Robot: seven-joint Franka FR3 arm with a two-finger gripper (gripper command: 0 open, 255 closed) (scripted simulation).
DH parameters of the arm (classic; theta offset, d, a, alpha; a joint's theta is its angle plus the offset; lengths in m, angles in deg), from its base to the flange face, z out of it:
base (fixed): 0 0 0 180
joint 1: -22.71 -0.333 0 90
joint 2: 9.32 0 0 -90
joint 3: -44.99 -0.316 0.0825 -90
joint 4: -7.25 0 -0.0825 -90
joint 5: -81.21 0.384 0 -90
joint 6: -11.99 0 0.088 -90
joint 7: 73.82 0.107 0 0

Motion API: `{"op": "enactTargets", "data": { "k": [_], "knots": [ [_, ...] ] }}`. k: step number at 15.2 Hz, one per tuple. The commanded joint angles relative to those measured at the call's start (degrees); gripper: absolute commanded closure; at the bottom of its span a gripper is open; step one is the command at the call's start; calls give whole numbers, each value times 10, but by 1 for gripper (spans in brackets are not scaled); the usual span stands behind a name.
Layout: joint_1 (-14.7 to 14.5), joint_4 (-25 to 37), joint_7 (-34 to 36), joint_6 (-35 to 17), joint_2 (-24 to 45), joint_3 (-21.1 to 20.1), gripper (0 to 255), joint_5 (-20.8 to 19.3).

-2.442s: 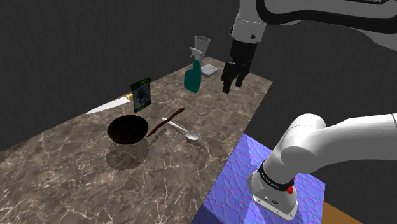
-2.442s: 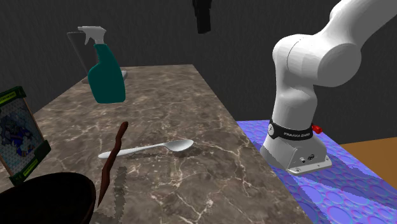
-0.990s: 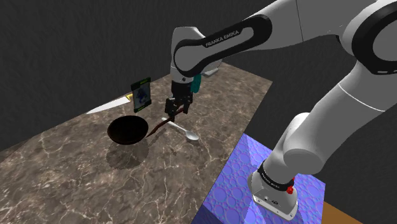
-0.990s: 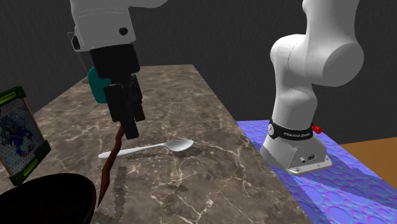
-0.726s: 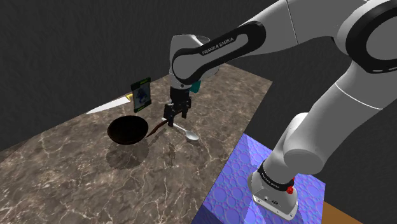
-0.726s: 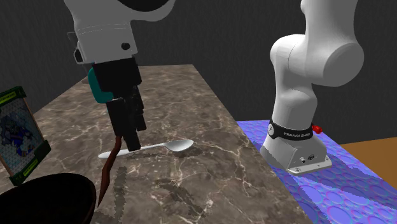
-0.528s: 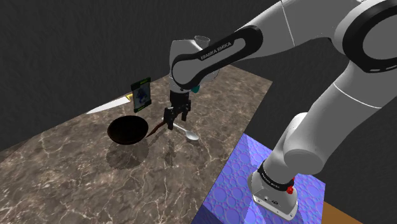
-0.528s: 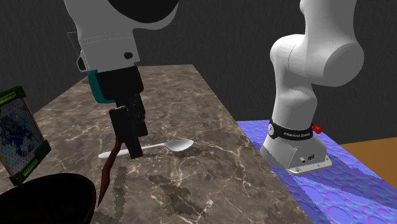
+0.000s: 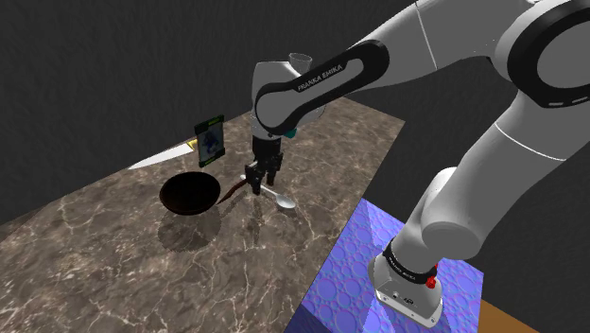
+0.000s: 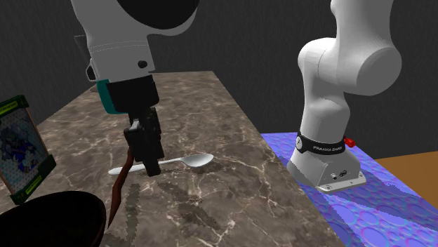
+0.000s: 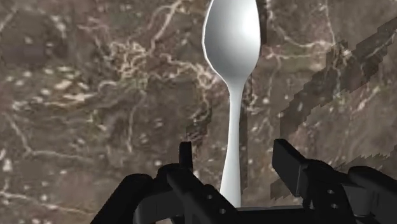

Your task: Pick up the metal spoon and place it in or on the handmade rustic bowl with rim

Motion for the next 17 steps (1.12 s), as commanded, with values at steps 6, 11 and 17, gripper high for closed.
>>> {"op": "enactTargets", "data": {
  "k": [6, 11, 17],
  "knots": [
    [0, 0, 0, 1, -1, 0, 255, 0],
    [0, 6, 2, 16, -10, 1, 255, -1],
    [2, 27, 9, 64, -38, 3, 255, -4]
  ]
}}
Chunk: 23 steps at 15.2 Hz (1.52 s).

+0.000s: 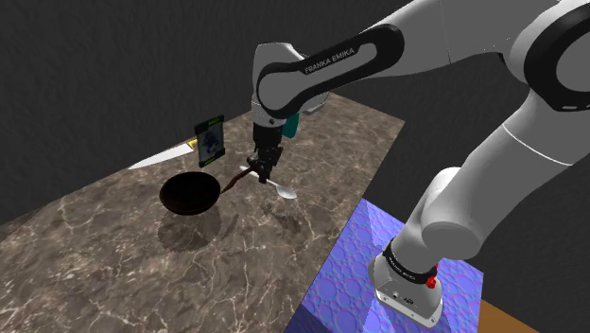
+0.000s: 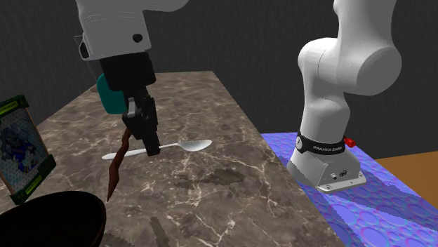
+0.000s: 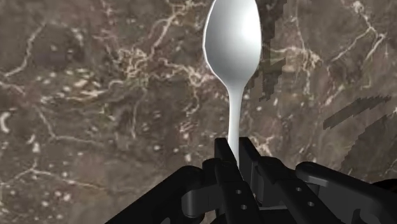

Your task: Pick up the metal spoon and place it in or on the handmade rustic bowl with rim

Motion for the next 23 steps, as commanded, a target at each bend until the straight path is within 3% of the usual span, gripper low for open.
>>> {"op": "enactTargets", "data": {
  "k": [1, 16, 23],
  "knots": [
    [0, 7, 3, 16, -10, 0, 255, -1],
    [3, 75, 18, 128, -53, 6, 255, -6],
    [-27, 211, 98, 132, 66, -37, 255, -15]
  ]
}}
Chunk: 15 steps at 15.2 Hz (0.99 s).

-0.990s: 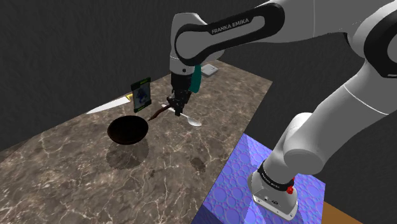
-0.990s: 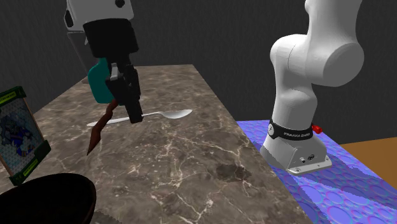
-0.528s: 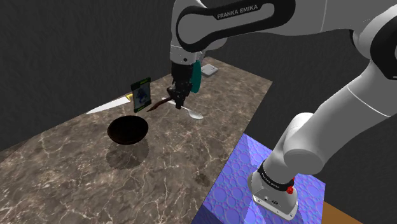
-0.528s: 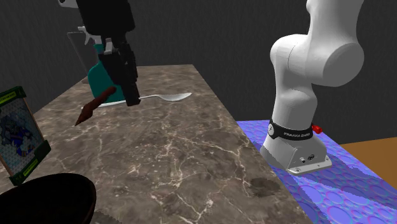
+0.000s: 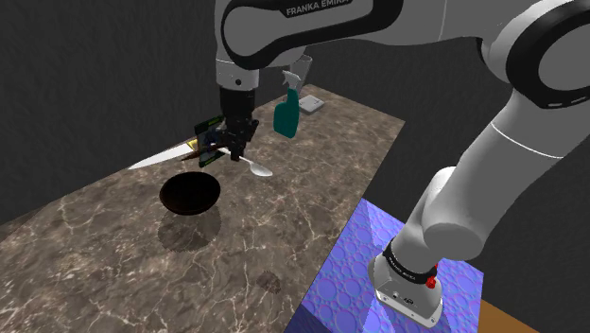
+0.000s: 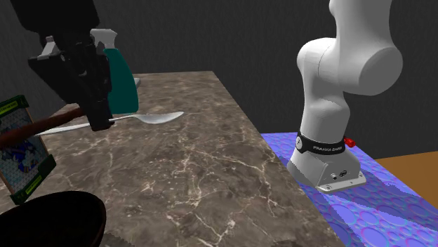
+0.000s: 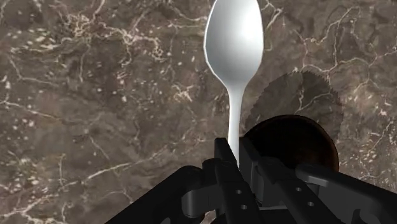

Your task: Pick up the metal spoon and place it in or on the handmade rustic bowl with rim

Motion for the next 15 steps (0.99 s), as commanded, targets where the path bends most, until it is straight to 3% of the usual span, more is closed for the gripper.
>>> {"op": "enactTargets", "data": {
  "k": [1, 8, 15],
  "knots": [
    [-10, 44, 26, 4, 36, -12, 255, -5],
    [-53, 233, 108, 39, 181, -38, 255, -41],
    [-54, 193, 102, -11, 191, -36, 255, -42]
  ]
}}
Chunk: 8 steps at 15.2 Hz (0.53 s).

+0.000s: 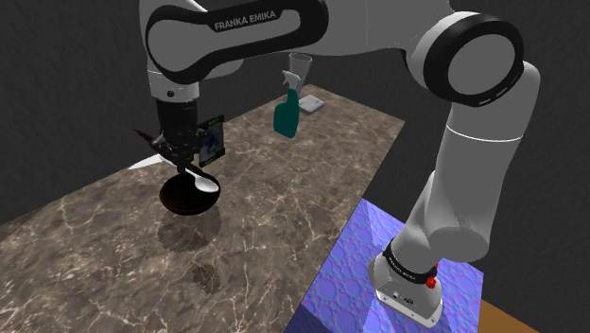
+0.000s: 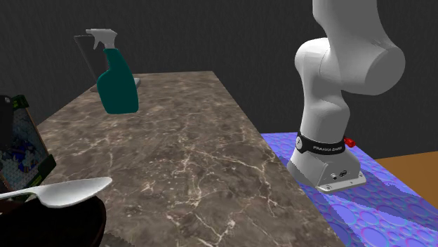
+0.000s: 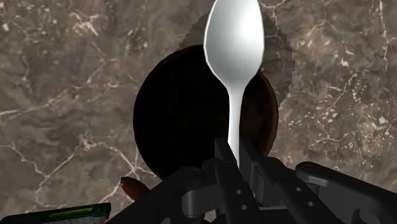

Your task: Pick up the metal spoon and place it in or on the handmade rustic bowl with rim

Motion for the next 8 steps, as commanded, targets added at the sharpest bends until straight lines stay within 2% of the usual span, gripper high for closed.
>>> {"op": "enactTargets", "data": {
  "k": [1, 8],
  "knots": [
    [0, -10, -2, -13, 4, 0, 255, 0],
    [-1, -43, -8, -63, 21, 2, 255, -2]
  ]
}}
